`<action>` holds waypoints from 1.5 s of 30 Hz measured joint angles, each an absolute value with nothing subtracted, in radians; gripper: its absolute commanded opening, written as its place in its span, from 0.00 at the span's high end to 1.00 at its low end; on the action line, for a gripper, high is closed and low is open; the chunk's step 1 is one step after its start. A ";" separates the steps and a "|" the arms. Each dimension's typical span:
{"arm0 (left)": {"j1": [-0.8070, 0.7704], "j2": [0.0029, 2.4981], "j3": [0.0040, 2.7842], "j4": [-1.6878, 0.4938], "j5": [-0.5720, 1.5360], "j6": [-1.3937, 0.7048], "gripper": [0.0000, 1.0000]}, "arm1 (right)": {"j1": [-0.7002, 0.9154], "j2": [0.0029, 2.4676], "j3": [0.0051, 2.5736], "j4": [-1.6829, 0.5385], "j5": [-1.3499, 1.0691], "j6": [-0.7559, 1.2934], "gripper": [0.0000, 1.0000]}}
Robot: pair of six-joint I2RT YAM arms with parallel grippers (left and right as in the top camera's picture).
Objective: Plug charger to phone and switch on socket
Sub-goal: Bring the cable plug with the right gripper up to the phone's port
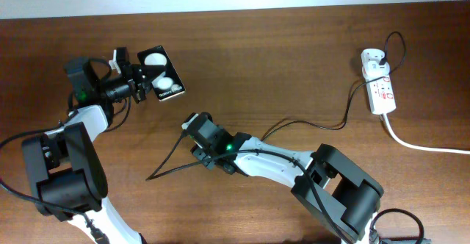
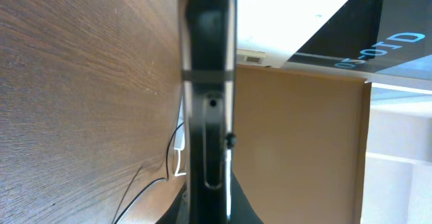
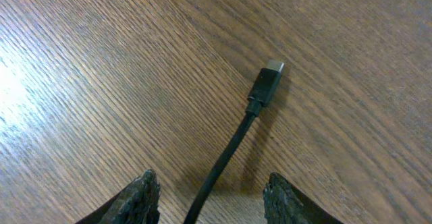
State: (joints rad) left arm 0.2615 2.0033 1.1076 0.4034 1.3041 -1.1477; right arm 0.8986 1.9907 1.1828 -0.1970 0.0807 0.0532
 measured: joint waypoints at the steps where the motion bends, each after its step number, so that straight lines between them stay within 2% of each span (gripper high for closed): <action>1: 0.262 2.003 1.108 0.403 1.304 -1.147 1.00 | 0.899 1.991 1.183 -0.197 0.092 0.062 0.75; 2: 0.262 2.003 1.108 0.403 1.304 -1.147 1.00 | 0.899 1.991 1.183 -0.188 0.110 0.073 0.82; 3: 0.262 2.003 1.108 0.403 1.304 -1.147 1.00 | 0.899 1.991 1.183 -0.178 0.121 0.088 0.96; 7: 0.261 2.004 1.117 0.241 1.287 -1.075 1.00 | 0.899 1.991 1.185 -0.197 0.134 0.146 0.96; 10: 0.262 2.005 1.120 0.099 1.260 -0.954 1.00 | 0.891 1.968 1.193 -0.313 0.125 0.265 0.96; 14: 0.261 2.005 1.122 -0.065 1.249 -0.797 1.00 | 0.753 1.722 1.200 -0.477 -0.014 0.375 0.96; 17: 0.217 2.005 1.122 -0.128 1.245 -0.736 1.00 | 0.711 1.694 1.198 -0.592 -0.146 0.385 0.96; 21: 0.117 2.005 1.122 -0.131 1.244 -0.718 1.00 | 0.666 1.568 1.145 -0.680 -0.210 0.385 0.96; 24: 0.067 2.005 1.122 -0.119 1.210 -0.725 1.00 | 0.661 1.362 0.978 -0.634 -0.220 0.385 0.96; 26: 0.023 2.005 1.119 -0.030 1.185 -0.773 1.00 | 0.661 1.280 0.892 -0.608 -0.220 0.385 0.96; 29: -0.048 2.005 1.119 0.140 1.173 -0.905 1.00 | 0.661 1.291 0.840 -0.590 -0.223 0.387 0.96; 36: -0.076 2.005 1.119 0.163 1.135 -1.113 1.00 | 0.661 1.293 0.832 -0.346 -0.265 0.446 0.96; 39: -0.078 2.005 1.117 0.263 1.115 -1.127 1.00 | 0.662 1.295 0.832 -0.297 -0.251 0.481 0.96; 45: -0.089 2.005 1.117 0.273 1.106 -1.131 1.00 | 0.661 1.314 0.831 -0.238 -0.199 0.570 0.96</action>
State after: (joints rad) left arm -0.0887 2.0052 1.1172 0.2729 1.1061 -1.1305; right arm 0.6613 1.3140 0.8314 -0.2379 -0.1989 0.5697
